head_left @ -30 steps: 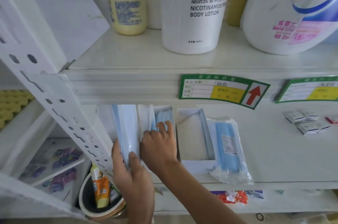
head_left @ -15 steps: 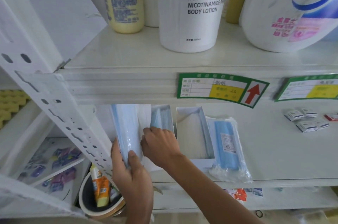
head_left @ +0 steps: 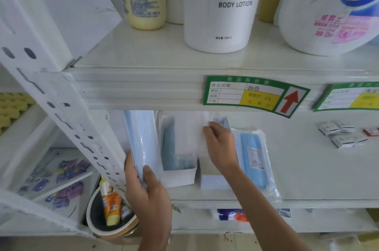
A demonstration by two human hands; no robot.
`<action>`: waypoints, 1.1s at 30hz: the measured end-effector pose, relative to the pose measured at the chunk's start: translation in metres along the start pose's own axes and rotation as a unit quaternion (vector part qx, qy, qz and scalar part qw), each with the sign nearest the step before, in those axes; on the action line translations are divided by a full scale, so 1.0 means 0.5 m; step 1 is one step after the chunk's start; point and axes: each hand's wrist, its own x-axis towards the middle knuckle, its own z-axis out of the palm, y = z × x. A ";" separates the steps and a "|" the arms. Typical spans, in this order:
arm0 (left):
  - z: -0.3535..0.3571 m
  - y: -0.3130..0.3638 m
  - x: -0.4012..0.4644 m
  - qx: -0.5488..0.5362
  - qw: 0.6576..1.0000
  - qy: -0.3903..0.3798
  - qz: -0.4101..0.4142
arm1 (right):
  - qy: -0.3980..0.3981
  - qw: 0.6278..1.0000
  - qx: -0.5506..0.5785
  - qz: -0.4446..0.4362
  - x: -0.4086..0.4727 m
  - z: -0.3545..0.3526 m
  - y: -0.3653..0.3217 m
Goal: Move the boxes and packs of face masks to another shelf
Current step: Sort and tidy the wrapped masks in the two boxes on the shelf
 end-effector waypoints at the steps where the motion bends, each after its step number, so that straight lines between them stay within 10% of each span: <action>1: 0.003 0.002 0.000 -0.003 1.000 0.001 -0.009 | 0.028 0.999 0.014 0.014 0.006 -0.024 0.007; 9: 0.040 0.026 0.085 0.097 0.989 -0.110 -0.033 | 0.154 0.982 0.078 0.073 -0.012 -0.113 0.056; 15: 0.075 0.038 0.156 0.325 0.886 -0.330 0.018 | 0.159 0.979 0.081 0.093 -0.036 -0.116 0.066; 26: 0.108 0.031 0.120 0.500 0.778 -0.339 0.171 | 0.120 0.991 0.035 0.051 -0.062 -0.124 0.066; 33: 0.147 0.028 0.126 0.429 0.818 -0.361 0.131 | 0.084 0.996 0.005 0.037 -0.061 -0.111 0.072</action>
